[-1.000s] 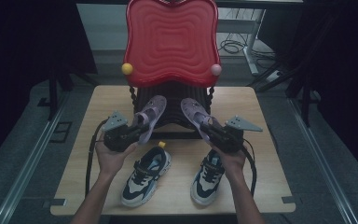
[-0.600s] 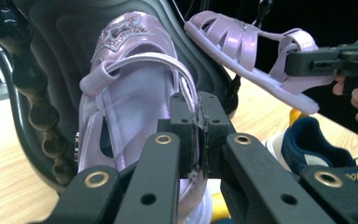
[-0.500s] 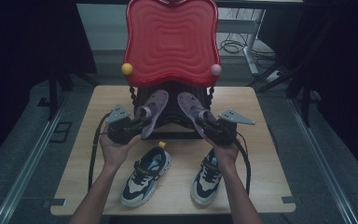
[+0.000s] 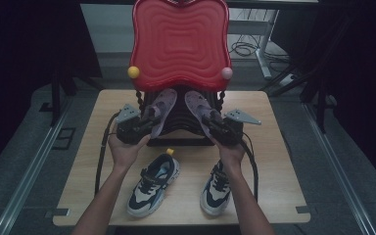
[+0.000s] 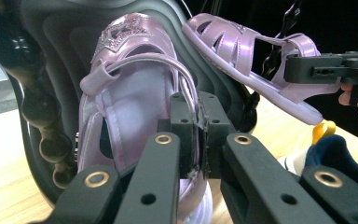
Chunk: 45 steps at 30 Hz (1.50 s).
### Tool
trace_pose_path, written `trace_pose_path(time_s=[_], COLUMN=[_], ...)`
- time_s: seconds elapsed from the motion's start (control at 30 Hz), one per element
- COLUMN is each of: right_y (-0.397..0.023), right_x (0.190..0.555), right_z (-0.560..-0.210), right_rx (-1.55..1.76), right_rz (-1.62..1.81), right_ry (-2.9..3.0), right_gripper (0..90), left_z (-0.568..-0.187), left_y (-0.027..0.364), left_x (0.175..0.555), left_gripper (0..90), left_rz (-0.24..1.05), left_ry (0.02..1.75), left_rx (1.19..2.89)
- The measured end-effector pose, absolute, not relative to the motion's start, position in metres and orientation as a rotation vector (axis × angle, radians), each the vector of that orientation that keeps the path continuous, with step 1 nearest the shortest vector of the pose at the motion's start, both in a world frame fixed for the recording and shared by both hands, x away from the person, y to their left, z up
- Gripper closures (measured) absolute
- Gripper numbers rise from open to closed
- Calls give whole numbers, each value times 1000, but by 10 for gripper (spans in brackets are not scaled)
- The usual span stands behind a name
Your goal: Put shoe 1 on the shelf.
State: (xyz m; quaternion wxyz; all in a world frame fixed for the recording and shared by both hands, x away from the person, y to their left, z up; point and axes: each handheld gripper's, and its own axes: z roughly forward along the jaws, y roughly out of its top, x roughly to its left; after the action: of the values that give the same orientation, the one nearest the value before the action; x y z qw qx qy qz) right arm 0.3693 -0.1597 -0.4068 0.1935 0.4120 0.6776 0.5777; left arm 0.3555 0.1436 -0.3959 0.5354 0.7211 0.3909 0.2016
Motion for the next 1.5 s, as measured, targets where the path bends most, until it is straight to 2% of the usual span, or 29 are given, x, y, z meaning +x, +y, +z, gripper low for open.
trace_pose_path(time_s=[1.07, 1.5], right_y=[-122, -109], right_x=[405, 426], right_z=[-398, -412], right_rx=[1169, 1182], right_rz=[1546, 1414], right_ry=[1798, 1750], right_gripper=[844, 839], left_z=[-392, -400], left_y=[126, 123], left_x=[398, 408], left_gripper=[866, 863], left_rz=[620, 725], left_ry=[943, 943], left_rx=[1695, 1723])
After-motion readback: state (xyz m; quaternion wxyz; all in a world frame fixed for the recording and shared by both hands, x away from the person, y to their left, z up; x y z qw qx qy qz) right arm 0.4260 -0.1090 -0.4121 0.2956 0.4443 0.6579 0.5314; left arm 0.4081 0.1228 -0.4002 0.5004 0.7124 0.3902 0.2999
